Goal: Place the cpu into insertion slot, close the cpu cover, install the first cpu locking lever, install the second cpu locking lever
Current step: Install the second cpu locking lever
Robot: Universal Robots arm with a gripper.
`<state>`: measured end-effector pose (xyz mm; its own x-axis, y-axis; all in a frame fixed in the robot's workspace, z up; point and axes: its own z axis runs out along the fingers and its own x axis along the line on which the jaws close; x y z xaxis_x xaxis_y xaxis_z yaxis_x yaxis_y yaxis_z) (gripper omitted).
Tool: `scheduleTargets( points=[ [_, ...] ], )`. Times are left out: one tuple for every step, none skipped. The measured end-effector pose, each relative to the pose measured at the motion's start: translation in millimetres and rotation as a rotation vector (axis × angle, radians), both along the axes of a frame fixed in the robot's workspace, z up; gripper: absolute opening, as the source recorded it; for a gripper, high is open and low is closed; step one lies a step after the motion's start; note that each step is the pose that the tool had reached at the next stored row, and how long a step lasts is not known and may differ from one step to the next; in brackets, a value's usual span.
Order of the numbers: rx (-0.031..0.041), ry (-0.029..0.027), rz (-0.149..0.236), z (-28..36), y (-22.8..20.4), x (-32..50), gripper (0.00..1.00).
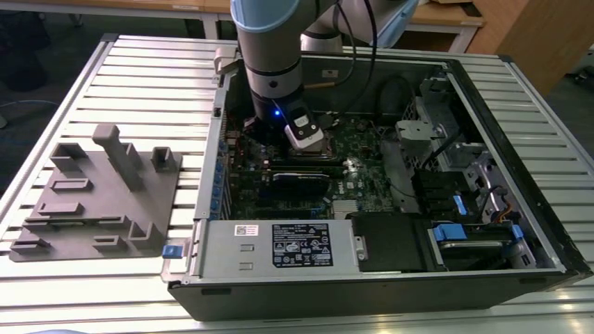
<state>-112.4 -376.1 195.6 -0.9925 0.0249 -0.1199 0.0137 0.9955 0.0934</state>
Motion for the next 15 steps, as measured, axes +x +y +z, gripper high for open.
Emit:
scheduleTargets(
  points=[
    [-0.0001, 0.0000, 0.000, 0.0, -0.2, -0.1, 0.11],
    [-0.0001, 0.0001, 0.000, 0.0, -0.2, 0.0, 0.11],
    [-0.0002, 0.0000, 0.000, 0.2, -0.2, 0.0, 0.11],
    [-0.0003, 0.0001, 0.000, 0.7, -0.3, 0.0, 0.11],
    [-0.0002, 0.0001, 0.000, 1.8, -0.3, 0.0, 0.11],
    [-0.0002, 0.0000, 0.000, 3.2, -0.2, 0.0, 0.11],
    [-0.0002, 0.0001, 0.000, 4.5, -0.2, 0.0, 0.11],
    [-0.0002, 0.0001, 0.000, 5.3, -0.2, 0.0, 0.11],
    [0.0009, -0.0001, 0.000, 5.2, -0.2, 0.1, 0.11],
    [0.0033, 0.0000, 0.000, 5.3, -0.2, 0.2, 0.11],
    [0.0070, 0.0000, 0.000, 5.3, -0.2, 0.4, 0.11],
    [0.0136, -0.0001, 0.000, 5.2, -0.2, 0.4, 0.11],
    [0.0209, 0.0000, 0.000, 5.1, -0.1, 0.5, 0.11],
    [0.0300, -0.0001, 0.000, 4.9, -0.1, 0.5, 0.11],
    [0.0372, -0.0006, 0.000, 4.6, -0.1, 0.5, 0.11]
  ],
)
